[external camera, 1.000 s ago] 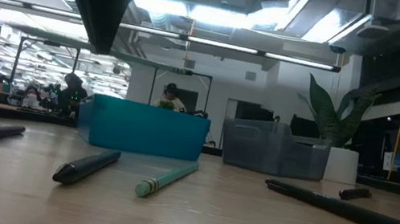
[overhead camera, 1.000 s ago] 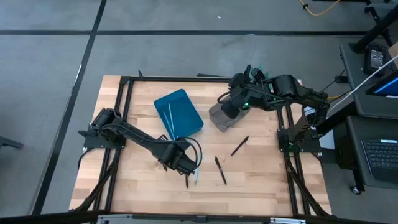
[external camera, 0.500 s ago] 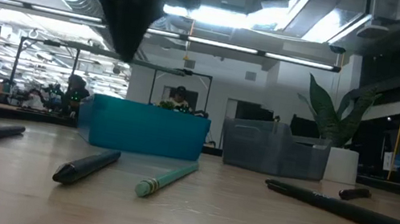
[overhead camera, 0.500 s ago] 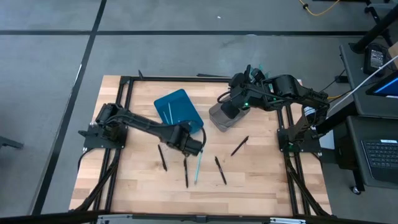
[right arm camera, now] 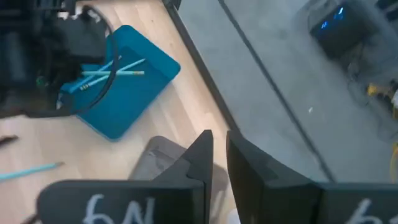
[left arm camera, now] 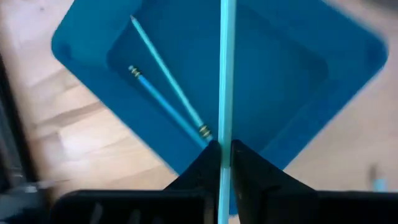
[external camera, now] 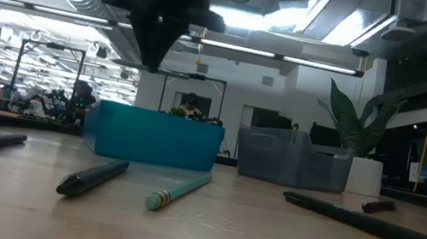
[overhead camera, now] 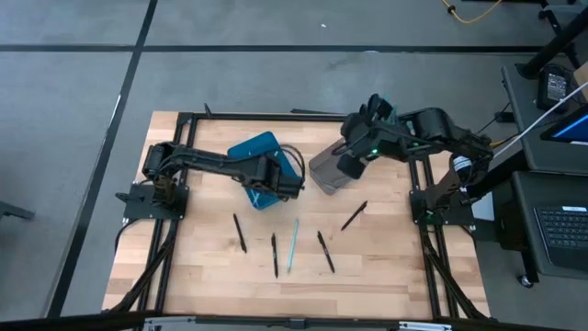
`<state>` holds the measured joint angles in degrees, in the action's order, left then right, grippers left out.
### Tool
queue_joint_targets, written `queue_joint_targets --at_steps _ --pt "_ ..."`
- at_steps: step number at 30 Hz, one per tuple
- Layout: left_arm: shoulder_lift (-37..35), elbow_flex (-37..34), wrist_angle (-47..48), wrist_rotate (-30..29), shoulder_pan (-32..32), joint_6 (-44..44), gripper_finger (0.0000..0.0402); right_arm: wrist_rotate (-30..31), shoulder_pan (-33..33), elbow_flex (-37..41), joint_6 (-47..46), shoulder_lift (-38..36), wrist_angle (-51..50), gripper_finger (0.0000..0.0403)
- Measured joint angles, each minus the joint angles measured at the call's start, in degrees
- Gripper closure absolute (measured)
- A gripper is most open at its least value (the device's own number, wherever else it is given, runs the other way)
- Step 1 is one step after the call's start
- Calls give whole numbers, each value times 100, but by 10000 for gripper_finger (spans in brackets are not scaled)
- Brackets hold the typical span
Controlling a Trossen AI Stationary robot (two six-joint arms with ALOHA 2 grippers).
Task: Sort pens & pencils
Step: Put the left light blue pencil into the blue bin
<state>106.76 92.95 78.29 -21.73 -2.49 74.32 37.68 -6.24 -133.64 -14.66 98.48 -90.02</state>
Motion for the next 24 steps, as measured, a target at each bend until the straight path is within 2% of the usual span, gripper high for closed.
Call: queue_joint_targets --at_steps 5,9,17,24 --pt "0 0 -668 38 356 415 379 21 0 0 731 -378 1 355" --pt "0 0 -684 245 603 706 379 40 1 0 1018 -770 0 355" --pt "0 -4 -639 505 698 1299 379 38 1 -2 1089 -1558 0 355" --pt "105 -65 -416 756 763 1586 379 35 2 -4 1087 -1850 0 355"
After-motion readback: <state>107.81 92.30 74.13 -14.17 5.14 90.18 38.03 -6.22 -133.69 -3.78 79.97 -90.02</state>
